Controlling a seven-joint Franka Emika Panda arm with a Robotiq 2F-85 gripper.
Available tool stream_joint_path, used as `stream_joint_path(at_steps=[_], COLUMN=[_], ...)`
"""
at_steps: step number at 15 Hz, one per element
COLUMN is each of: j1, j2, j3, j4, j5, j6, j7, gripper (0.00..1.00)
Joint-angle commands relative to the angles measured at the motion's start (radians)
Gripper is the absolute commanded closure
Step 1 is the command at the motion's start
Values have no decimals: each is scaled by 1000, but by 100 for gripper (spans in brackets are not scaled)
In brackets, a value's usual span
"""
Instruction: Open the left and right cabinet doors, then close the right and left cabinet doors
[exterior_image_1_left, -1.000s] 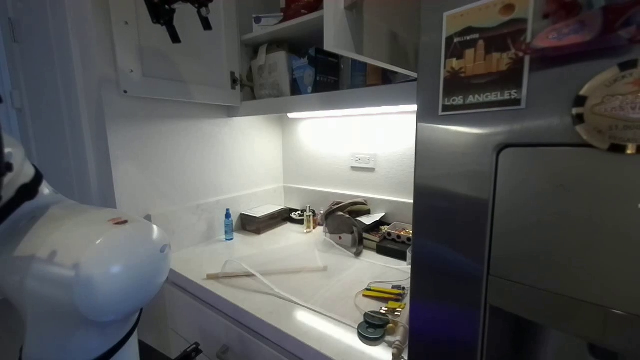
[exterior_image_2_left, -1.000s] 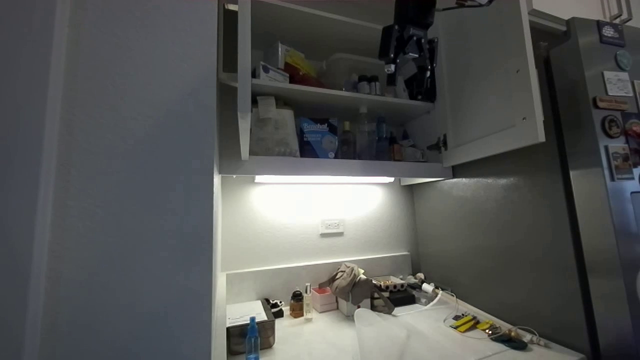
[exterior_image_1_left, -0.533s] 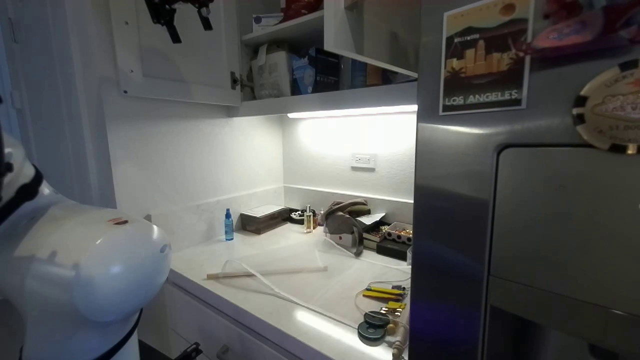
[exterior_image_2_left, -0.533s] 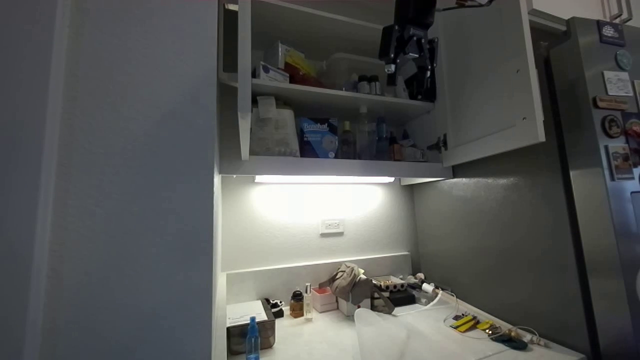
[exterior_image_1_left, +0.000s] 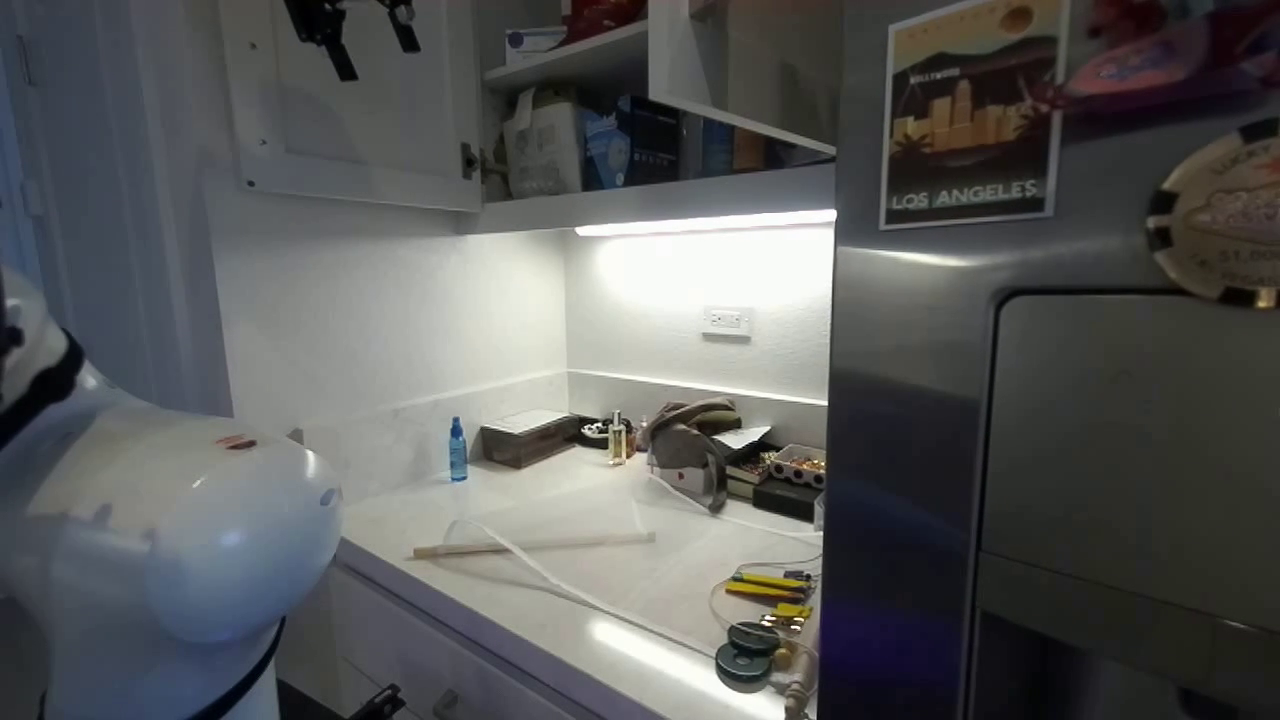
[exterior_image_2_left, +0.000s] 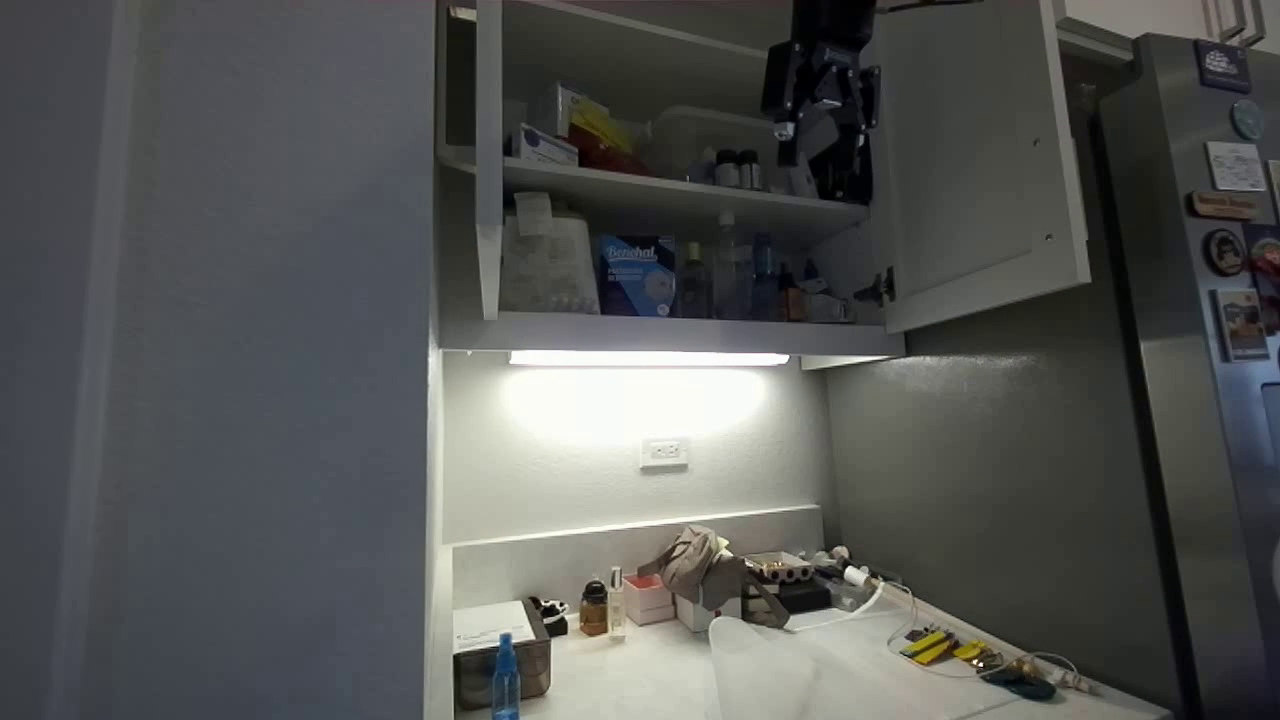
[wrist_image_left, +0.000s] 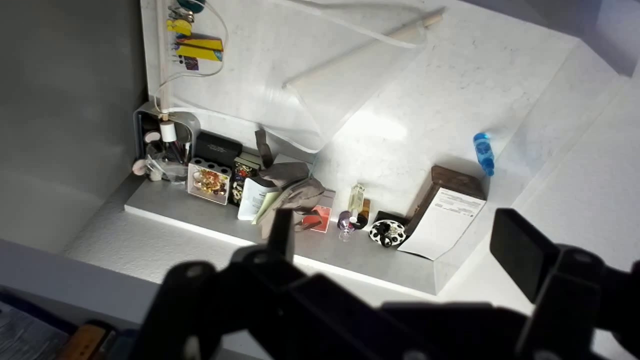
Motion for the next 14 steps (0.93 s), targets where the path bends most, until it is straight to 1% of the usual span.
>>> stream_joint_path(at_steps=[1,3,7,9,14], j1=[-6,-12,-28,-33,-48], j2=[-69,-119,-224,-277,-383], j3=[-3,-18,-51,-77,-154], j4=[1,6,6,-5,-54], j5=[-16,-9,-21,-25,-114], j6=[-98,-162,-239,-244,-197], j7=[11,15,1,-6,-44], gripper=[0,0,0,0,0])
